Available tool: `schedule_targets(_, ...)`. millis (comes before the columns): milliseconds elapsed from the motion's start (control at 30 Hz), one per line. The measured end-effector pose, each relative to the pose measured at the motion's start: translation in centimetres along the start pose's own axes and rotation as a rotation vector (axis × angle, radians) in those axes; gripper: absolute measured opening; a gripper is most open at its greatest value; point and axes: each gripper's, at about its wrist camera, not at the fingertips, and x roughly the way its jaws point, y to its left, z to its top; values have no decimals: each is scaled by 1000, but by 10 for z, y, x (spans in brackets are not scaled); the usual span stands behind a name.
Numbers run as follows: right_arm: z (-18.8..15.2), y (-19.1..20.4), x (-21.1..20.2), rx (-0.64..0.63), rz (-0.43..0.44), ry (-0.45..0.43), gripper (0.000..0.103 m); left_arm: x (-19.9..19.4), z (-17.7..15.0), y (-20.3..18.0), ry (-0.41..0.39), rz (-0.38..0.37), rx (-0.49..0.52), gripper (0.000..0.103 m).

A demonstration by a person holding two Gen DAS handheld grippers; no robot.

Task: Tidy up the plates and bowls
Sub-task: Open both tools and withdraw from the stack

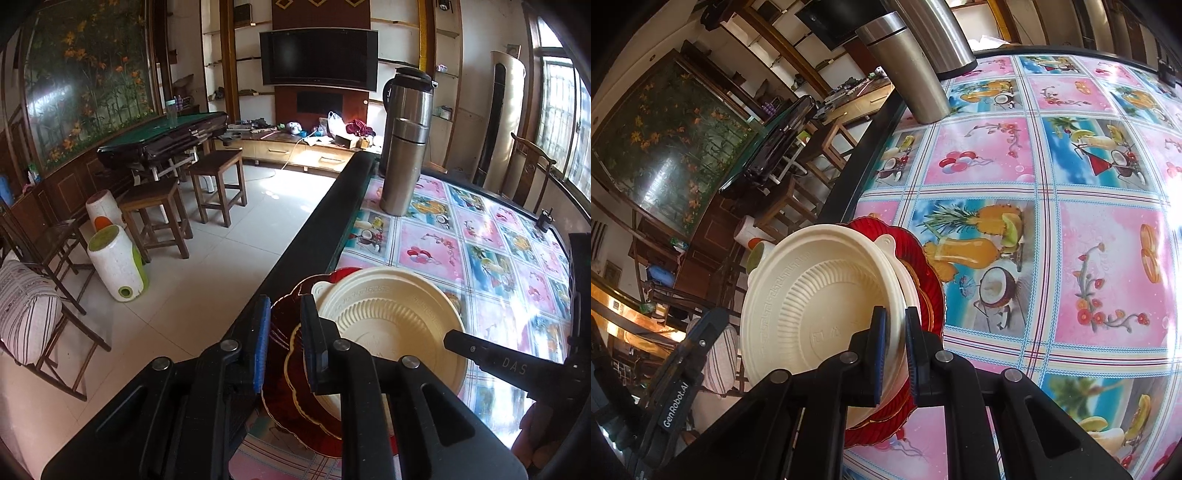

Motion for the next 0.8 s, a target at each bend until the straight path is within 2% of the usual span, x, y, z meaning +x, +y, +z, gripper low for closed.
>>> schedule_targets(100,-1,4,-3,-23,-24,-13,15,-5,1,-3,-17,10,12,14)
schedule_targets(167,-2,9,-10,-57,-50,-47,21,-9,2,-6,-26,13,22,14)
schedule_targets(233,-3,13,-22,-91,-64,-96,39,-15,3,-12,-42,18,33,14)
schedule_targets(267,-3,14,-28,-101,-61,-116,41,-18,3,-15,-50,21,41,14)
schedule_targets(433,-4,-3,-60,-83,-39,-178,42,-33,2,-45,-87,11,104,18)
schedule_targets(533,-8,-26,-77,-45,-45,-195,42,-44,0,-71,-116,-2,154,39)
schedule_targets(600,-10,-44,-89,-23,-58,-209,43,-54,-3,-92,-144,-17,193,45)
schedule_targets(800,-23,-99,-134,43,-103,-269,44,-78,-12,-162,-174,-99,324,45)
